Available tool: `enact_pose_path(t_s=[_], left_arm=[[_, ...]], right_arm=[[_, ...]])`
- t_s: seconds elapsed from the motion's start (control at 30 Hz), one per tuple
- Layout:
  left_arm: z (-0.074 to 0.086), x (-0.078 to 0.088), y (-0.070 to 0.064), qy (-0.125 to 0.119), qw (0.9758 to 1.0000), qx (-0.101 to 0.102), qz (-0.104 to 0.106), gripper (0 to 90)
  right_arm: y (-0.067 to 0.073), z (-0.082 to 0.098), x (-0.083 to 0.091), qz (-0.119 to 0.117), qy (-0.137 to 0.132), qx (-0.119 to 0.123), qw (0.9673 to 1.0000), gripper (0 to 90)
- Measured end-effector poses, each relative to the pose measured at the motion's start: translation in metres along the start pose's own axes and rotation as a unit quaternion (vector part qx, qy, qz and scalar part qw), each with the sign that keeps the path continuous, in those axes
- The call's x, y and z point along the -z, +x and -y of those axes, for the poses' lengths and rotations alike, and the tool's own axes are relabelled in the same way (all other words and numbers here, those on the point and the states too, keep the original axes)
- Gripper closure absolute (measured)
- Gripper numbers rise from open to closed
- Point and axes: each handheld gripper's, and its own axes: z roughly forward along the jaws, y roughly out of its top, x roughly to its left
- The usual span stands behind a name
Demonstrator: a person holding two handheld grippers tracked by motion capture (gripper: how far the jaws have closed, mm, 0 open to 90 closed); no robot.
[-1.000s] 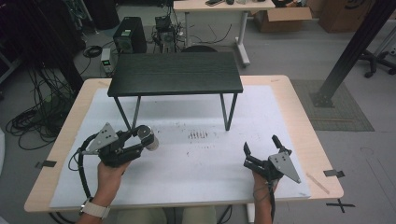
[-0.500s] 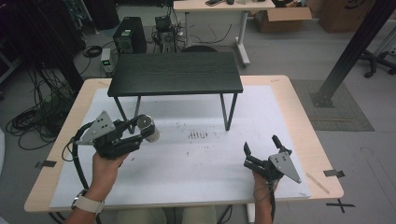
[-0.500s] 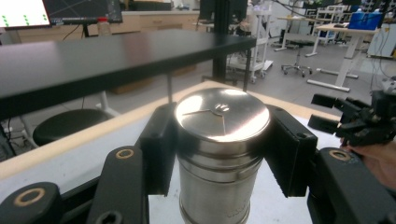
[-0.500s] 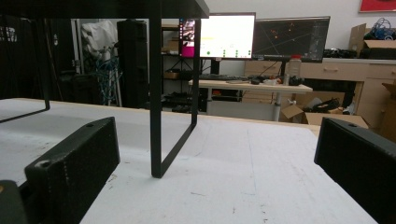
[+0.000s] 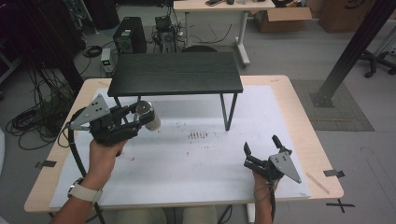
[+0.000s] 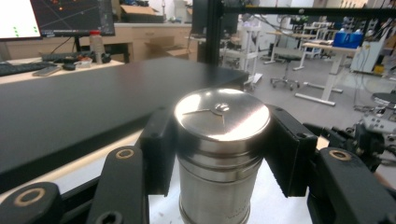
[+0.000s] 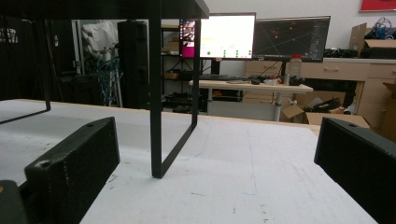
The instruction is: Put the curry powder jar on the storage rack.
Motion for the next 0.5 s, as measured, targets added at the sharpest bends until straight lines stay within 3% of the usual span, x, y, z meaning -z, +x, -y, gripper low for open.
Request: enact_pose_path(t_s=[0.17,0.5], left_arm=[[-0.013,-0.005,0.005,-0.013,0.9998,0.012,0.011,49.2],[-0.040,-0.014,0.011,-0.011,0.9998,-0.003,0.015,49.2]], right_arm=[[0.000,0.000,0.000,0.000,0.000,0.000,1.0000,0.0],[0.000,0.000,0.000,0.000,0.000,-0.001,1.0000,0.0]])
